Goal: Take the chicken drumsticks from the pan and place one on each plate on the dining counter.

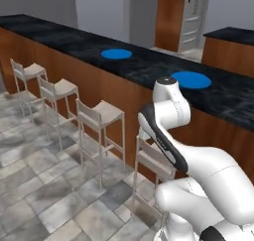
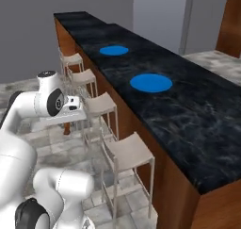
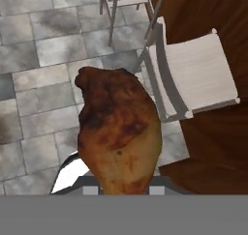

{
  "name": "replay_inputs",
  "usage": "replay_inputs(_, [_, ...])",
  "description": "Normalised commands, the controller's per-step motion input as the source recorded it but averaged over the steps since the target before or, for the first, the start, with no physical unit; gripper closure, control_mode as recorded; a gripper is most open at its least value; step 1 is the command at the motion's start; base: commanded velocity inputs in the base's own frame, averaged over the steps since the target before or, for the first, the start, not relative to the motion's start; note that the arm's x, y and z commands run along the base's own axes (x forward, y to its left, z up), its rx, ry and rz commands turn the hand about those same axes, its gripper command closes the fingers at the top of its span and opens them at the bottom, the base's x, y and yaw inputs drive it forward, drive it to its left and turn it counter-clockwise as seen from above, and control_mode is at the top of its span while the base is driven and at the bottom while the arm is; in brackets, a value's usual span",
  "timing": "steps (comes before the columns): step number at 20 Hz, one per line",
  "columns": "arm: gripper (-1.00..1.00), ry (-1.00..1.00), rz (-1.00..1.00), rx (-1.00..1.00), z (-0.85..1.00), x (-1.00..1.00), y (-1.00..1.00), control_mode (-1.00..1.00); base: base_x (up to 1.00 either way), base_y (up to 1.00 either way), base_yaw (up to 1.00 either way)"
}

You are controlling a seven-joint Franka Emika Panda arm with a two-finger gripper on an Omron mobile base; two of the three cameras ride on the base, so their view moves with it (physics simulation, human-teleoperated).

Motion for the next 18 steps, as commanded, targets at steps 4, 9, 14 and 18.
replay_inputs(4, [1.0,0.0,0.0,0.0,0.0,0.0,0.0,1.0,0.54,0.67,-0.6])
replay_inputs(9, [1.0,0.0,0.0,0.0,0.0,0.0,0.0,1.0,0.36,0.73,-0.54])
replay_inputs(14, [1.0,0.0,0.0,0.0,0.0,0.0,0.0,1.0,0.1,0.5,-0.24])
replay_inputs(18, [1.0,0.0,0.0,0.0,0.0,0.0,0.0,1.0,0.0,0.05,0.0])
